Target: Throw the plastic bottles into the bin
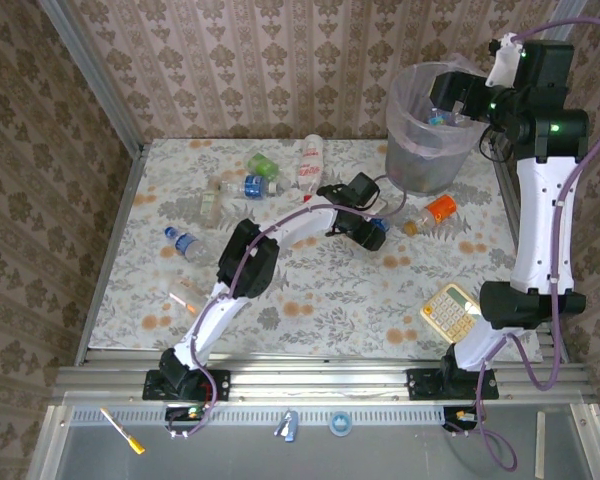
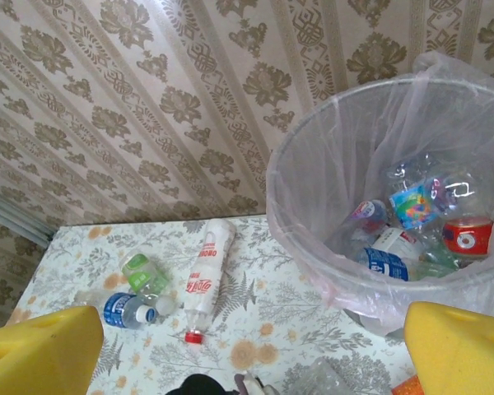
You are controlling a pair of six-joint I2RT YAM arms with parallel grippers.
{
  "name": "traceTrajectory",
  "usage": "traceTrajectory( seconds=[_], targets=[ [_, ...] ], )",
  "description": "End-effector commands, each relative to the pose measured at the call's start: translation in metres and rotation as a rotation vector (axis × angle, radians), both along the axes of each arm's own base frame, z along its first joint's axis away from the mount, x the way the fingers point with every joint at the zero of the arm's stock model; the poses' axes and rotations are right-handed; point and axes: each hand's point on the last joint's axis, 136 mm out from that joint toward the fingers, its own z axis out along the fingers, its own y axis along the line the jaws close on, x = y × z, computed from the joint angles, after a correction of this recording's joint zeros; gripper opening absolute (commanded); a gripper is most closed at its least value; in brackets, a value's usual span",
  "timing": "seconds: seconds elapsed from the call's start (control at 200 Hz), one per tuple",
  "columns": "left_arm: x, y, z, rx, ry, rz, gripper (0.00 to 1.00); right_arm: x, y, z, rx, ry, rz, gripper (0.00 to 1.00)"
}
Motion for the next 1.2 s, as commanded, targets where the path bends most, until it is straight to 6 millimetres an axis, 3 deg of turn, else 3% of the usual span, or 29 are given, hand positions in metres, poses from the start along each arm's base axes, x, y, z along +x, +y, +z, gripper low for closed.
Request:
traceTrajectory(
  seconds=[0.0, 0.285, 0.815, 0.955, 1.195],
  targets=[
    [0.006, 0.003, 0.008, 0.011, -0.028, 0.021, 0.72, -0.008, 0.008, 0.009, 0.011, -0.03, 0.029, 0.95],
    [0.006, 0.003, 0.02, -0.04, -0.048, 0.009, 0.44, -0.012, 0.009, 0.007, 0.009, -0.03, 0.035, 0.95],
    [-0.002, 0.02, 0.06, -0.169, -0.135, -0.012, 0.26, -0.009, 0.012, 0.002, 0.021, -0.03, 0.046, 0.95],
    [-0.003, 0.026, 0.084, -0.242, -0.188, -0.011, 0.26, -0.009, 0.015, 0.0, 0.038, -0.022, 0.063, 0.95],
    [-0.006, 0.043, 0.148, -0.404, -0.336, -0.023, 0.26, -0.009, 0.031, -0.006, 0.117, 0.033, 0.139, 0.95]
  ],
)
